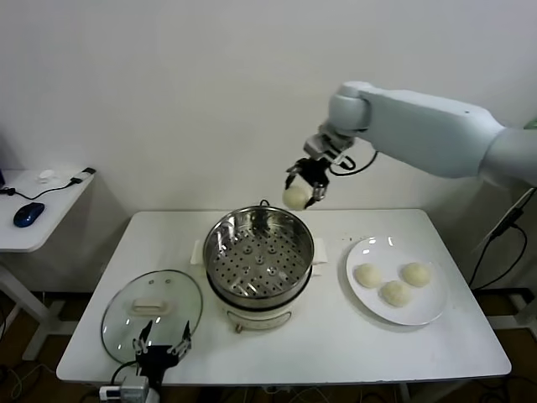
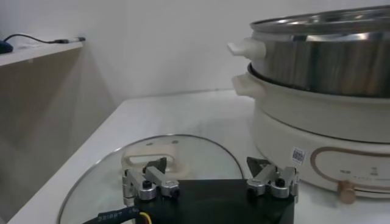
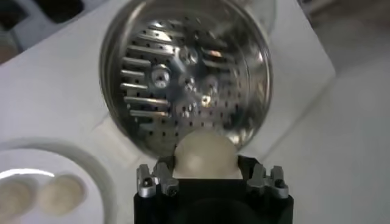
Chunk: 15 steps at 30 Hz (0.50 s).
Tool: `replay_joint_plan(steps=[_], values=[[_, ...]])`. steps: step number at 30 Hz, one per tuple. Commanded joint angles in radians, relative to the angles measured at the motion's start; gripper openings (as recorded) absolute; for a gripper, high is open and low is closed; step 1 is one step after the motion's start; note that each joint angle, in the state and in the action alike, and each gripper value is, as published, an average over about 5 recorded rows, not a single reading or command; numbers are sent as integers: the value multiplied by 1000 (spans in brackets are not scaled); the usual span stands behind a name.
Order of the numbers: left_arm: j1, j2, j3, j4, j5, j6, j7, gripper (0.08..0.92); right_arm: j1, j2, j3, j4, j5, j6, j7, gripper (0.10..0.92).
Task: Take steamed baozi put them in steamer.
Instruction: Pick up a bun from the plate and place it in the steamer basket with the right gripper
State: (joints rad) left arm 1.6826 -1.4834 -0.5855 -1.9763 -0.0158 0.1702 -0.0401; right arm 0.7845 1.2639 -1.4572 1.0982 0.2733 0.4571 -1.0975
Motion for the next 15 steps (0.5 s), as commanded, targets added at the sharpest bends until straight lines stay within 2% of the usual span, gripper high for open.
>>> replay_joint_plan(steps=[1, 5, 15], values=[[0, 1, 0, -1, 1, 1, 1, 823, -19, 147, 0, 14, -245, 281, 27, 687], [3, 6, -2, -3, 0, 1, 0, 823, -148, 178, 49, -108, -385, 333, 59, 687], [4, 14, -6, 5, -1, -5, -1, 823, -323, 207, 126, -282, -551, 341, 145, 687]])
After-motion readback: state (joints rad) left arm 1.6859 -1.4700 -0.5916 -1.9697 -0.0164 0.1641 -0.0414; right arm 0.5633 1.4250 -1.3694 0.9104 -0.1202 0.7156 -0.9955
